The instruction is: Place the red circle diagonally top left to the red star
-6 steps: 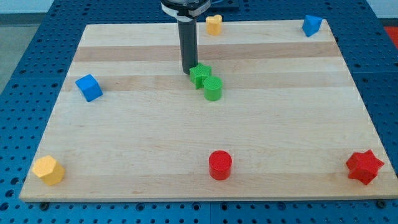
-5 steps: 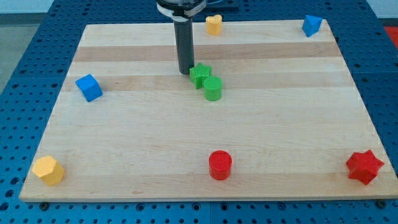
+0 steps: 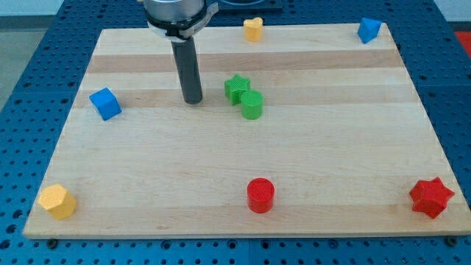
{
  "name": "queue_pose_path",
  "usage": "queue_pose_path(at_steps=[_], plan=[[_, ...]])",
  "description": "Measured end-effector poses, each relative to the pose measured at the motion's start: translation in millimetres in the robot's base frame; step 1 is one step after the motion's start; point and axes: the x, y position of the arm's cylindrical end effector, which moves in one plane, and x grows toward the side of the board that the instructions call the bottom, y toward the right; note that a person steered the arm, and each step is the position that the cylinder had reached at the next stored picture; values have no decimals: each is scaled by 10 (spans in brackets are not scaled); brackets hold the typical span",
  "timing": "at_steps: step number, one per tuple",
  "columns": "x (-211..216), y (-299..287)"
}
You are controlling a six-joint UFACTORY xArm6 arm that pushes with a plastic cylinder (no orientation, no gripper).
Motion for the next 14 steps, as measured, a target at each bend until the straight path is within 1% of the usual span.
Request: queue_pose_path(at_steps=[1, 2, 4, 5, 6, 7, 8, 10, 12, 14], plan=[[301, -5], [697, -5], [1584, -5], [2109, 178], [2213, 366], [2211, 583], [2162, 743], [1916, 835], [1853, 1326], [1775, 1678]])
